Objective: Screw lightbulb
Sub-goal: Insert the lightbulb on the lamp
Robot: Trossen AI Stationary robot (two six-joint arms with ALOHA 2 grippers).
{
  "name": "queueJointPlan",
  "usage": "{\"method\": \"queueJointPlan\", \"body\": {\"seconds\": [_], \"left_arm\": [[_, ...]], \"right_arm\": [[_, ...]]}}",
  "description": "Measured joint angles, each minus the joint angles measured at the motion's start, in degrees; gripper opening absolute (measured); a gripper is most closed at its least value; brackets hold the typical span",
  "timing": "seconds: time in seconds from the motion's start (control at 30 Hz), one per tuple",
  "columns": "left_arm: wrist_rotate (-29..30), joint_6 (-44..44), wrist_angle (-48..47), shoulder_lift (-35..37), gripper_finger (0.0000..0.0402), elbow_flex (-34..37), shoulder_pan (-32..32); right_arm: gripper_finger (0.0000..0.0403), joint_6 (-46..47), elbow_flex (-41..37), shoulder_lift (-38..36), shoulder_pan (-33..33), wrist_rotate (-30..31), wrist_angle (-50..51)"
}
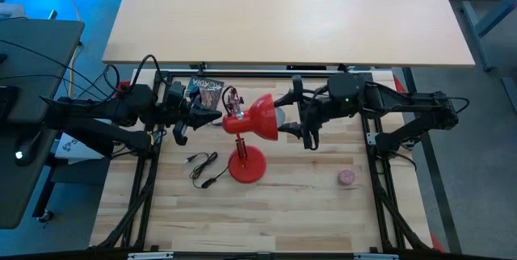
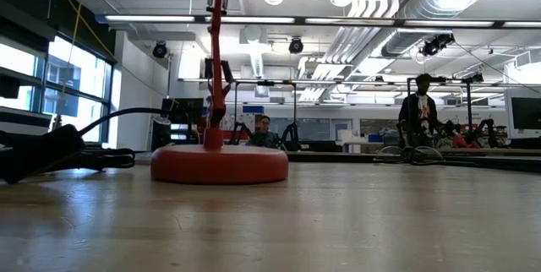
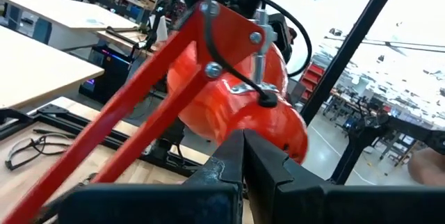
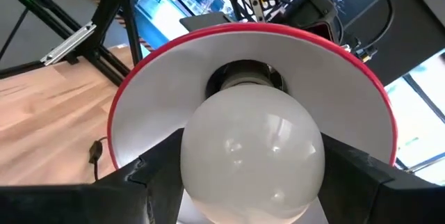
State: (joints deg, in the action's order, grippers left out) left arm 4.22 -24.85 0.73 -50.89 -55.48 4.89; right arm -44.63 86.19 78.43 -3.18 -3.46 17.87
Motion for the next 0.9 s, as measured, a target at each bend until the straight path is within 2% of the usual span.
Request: {"method": "queueJointPlan", "body": {"seconds": [0.07,0.17,0.3,0.47,0.7,0.9], "left_arm": [[0.4,-0.1,0.0,0.0,0.0,0.0,0.0],[0.6,-0.1,0.0,0.0,0.0,0.0,0.0],[1.5,-0.1,-0.1,0.0,0.0,0.0,0.0],[0.9,-0.3,0.0,0.1,0.0,0.0,0.1],[1.3,-1.1,0.0,0.0,0.0,0.0,0.0],[1.4,-1.0,-0.1,0.3,0.0,0.0,0.0]], "right_arm": [[0.025,-0.9,0.0,0.0,-0.4,0.1,0.0],[0.0277,-2.3,0.0,0.0,-1.0,2.1,0.0],[0.0308,-3.7,0.0,-0.1,-1.5,8.7,-0.3],[0.0316,-6.3,0.0,-0.2,-2.3,18.2,-2.0],[0.0319,-5.1,0.0,-0.2,-2.9,16.5,-1.3],[0.032,1.6,0.0,-1.6,-2.9,15.1,2.3]]}}
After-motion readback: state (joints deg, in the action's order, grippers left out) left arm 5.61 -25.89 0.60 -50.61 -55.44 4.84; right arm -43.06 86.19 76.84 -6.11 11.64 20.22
